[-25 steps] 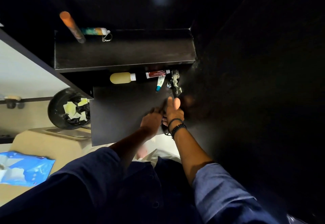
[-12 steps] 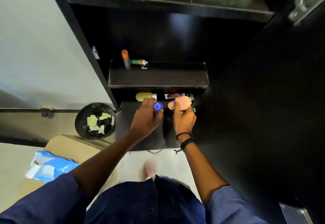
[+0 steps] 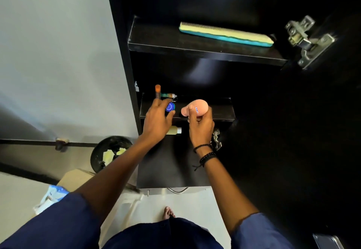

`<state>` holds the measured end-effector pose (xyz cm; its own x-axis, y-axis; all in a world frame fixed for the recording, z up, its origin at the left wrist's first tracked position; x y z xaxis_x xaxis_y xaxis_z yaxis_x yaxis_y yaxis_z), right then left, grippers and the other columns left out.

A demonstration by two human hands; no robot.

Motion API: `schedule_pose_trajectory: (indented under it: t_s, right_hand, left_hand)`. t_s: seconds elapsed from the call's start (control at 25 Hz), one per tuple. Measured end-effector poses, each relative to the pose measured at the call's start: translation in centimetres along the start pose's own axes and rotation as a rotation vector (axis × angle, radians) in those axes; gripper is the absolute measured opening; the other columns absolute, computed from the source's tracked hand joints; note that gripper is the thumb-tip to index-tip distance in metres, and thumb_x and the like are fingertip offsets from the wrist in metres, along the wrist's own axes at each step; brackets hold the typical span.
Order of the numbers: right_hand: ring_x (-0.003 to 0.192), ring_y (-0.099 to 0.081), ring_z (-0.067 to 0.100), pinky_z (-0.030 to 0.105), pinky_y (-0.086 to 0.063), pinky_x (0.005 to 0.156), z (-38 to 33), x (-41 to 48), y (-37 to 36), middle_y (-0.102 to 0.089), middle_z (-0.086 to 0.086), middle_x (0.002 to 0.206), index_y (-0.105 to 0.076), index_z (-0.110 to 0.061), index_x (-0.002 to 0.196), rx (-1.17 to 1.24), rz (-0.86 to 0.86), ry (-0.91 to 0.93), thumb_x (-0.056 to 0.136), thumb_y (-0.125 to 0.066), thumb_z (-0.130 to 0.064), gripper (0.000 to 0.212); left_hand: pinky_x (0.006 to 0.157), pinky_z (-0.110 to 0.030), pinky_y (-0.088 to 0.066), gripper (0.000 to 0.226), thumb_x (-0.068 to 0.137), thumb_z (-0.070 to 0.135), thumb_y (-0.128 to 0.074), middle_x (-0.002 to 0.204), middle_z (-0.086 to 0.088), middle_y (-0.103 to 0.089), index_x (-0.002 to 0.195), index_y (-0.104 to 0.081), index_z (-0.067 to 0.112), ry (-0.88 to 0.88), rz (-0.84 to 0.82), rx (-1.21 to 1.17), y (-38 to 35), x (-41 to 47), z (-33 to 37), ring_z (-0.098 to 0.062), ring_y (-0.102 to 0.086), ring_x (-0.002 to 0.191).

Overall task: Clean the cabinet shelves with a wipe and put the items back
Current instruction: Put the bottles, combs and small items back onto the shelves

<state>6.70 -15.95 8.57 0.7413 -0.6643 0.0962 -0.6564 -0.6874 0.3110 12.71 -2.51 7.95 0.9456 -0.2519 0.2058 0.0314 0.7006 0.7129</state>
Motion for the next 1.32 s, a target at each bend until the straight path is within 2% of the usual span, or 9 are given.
schedule_pose_trajectory:
  t_s: [0.12,0.24,0.48,0.64,0.84,1.0,1.16,1.24,1.32]
  right_hand:
    - [0.082,-0.063,0.017,0.019,-0.045,0.06,-0.7,1.5,-0.8,-0.064,0.003,0.095,-0.051,-0.01,0.113,-0.055,-0.055,-0.018,0.091,-0.059,-0.038,0.037]
    - [0.084,-0.062,0.023,0.029,-0.047,0.064,-0.9,2.7,-1.6,-0.064,0.008,0.097,-0.048,-0.01,0.113,-0.124,-0.119,-0.022,0.091,-0.056,-0.04,0.038]
    - [0.091,-0.062,0.031,0.032,-0.047,0.067,-0.4,4.5,-2.8,-0.064,0.014,0.101,-0.047,-0.007,0.109,-0.217,-0.179,-0.009,0.092,-0.056,-0.04,0.038]
    - [0.1,-0.06,0.035,0.029,-0.041,0.072,-0.8,6.0,-3.5,-0.064,0.018,0.108,-0.051,-0.003,0.11,-0.288,-0.17,0.015,0.091,-0.059,-0.035,0.038]
    - [0.096,-0.063,0.033,0.029,-0.044,0.071,-0.4,6.8,-4.3,-0.066,0.016,0.103,-0.057,-0.004,0.104,-0.34,-0.177,0.071,0.088,-0.063,-0.036,0.036]
    - [0.098,-0.062,0.032,0.029,-0.042,0.074,0.5,6.7,-4.4,-0.066,0.014,0.105,-0.055,-0.007,0.111,-0.361,-0.167,0.065,0.083,-0.068,-0.038,0.043]
    - [0.092,-0.061,0.022,0.028,-0.045,0.076,1.4,5.6,-3.4,-0.061,0.006,0.113,-0.052,-0.011,0.119,-0.287,-0.13,0.067,0.079,-0.073,-0.038,0.052]
    - [0.093,-0.056,0.017,0.027,-0.047,0.075,1.8,4.5,-2.5,-0.058,0.002,0.107,-0.053,-0.013,0.114,-0.266,-0.064,0.107,0.081,-0.07,-0.038,0.045]
    - [0.089,-0.05,0.014,0.023,-0.041,0.075,2.4,3.0,-1.4,-0.054,0.0,0.095,-0.052,-0.014,0.101,-0.265,0.025,0.175,0.084,-0.066,-0.036,0.031]
  left_hand:
    - [0.093,-0.045,-0.051,0.044,0.089,0.02,-0.065,0.13,-0.012,-0.05,0.132,-0.053,0.018,0.039,-0.063,0.123,-0.5,1.8,-0.4,-0.032,-0.056,0.113]
    - [0.091,-0.045,-0.051,0.046,0.089,0.02,-0.065,0.125,-0.013,-0.052,0.133,-0.053,0.019,0.05,-0.079,0.183,-1.0,2.4,-0.8,-0.032,-0.055,0.112]
    - [0.092,-0.042,-0.051,0.049,0.089,0.022,-0.065,0.123,-0.012,-0.054,0.135,-0.05,0.018,0.051,-0.064,0.17,-1.5,2.7,-1.5,-0.03,-0.053,0.113]
    - [0.094,-0.042,-0.049,0.052,0.088,0.022,-0.066,0.125,-0.01,-0.051,0.136,-0.048,0.017,0.056,-0.058,0.135,-1.4,2.5,-1.6,-0.031,-0.053,0.114]
    - [0.099,-0.04,-0.046,0.053,0.088,0.022,-0.066,0.129,-0.009,-0.049,0.137,-0.048,0.017,0.084,-0.057,0.091,-1.1,2.0,-1.7,-0.03,-0.051,0.118]
    - [0.101,-0.041,-0.045,0.053,0.088,0.021,-0.065,0.131,-0.009,-0.047,0.137,-0.047,0.016,0.087,-0.059,0.078,-0.9,1.5,-1.7,-0.03,-0.049,0.12]
    - [0.1,-0.04,-0.043,0.05,0.087,0.022,-0.064,0.128,-0.01,-0.048,0.135,-0.048,0.016,0.067,-0.04,0.084,-1.0,0.7,-1.7,-0.029,-0.046,0.118]
    - [0.096,-0.039,-0.042,0.045,0.087,0.022,-0.063,0.124,-0.01,-0.049,0.129,-0.051,0.015,0.009,0.028,0.134,-1.1,-0.3,-1.4,-0.028,-0.045,0.112]
    - [0.086,-0.039,-0.042,0.033,0.083,0.018,-0.062,0.113,-0.01,-0.052,0.116,-0.056,0.013,-0.073,0.109,0.159,-1.7,-1.7,-1.1,-0.027,-0.046,0.101]
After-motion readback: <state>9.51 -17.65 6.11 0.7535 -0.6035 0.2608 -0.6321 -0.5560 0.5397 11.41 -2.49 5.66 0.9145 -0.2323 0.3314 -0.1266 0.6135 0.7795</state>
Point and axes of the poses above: each hand's wrist, its own x-axis towards the middle knuckle, its own y-axis out of the back of the hand, z = x × y, the point moved 3 cm from there along x, towards the middle knuckle
